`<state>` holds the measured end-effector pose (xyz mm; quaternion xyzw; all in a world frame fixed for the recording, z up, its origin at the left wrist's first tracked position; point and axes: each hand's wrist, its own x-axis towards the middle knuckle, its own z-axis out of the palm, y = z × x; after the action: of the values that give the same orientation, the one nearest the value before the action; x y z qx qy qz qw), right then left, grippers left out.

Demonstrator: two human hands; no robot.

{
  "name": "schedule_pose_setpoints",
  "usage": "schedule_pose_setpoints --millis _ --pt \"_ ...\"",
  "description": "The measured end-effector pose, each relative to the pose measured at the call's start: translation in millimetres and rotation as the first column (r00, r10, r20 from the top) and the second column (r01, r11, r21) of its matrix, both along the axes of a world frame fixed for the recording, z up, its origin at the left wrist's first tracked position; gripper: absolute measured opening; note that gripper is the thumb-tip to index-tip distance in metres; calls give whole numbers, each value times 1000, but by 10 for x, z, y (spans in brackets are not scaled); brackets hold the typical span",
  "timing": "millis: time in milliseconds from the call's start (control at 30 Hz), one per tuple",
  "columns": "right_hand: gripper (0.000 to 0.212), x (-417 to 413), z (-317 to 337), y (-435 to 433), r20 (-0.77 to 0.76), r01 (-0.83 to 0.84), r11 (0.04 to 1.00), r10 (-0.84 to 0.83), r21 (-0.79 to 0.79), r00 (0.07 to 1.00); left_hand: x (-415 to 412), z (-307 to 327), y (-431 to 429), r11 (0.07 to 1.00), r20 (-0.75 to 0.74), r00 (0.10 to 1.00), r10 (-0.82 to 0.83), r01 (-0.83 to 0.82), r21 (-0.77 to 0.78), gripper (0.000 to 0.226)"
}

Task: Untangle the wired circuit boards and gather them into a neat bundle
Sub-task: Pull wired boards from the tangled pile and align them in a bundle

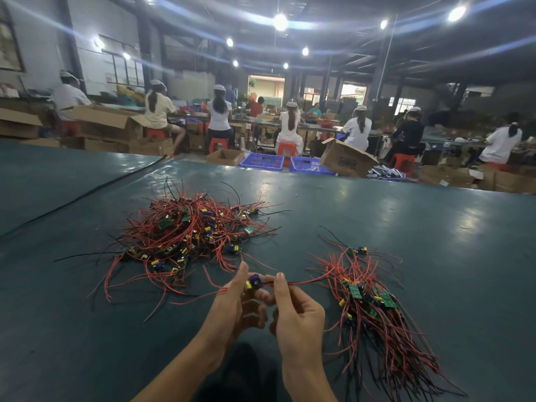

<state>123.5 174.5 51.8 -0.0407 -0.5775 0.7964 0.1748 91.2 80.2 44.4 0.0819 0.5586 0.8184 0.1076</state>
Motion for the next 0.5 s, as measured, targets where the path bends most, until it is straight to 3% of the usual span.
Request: schedule_pose_setpoints --millis 167,300,500 --pt "29 -52 -27 14 55 68 997 -71 46 996 -15 15 26 984 -201 972 120 -144 -109 37" --pt "28 -170 5 266 221 209 973 -183 -100 958 -24 33 -6 980 -263 963 51 -99 -172 38" --pt "28 -233 70 618 225 321 900 -261 -294 939 -20 62 -56 963 -316 946 -67 -21 -267 40"
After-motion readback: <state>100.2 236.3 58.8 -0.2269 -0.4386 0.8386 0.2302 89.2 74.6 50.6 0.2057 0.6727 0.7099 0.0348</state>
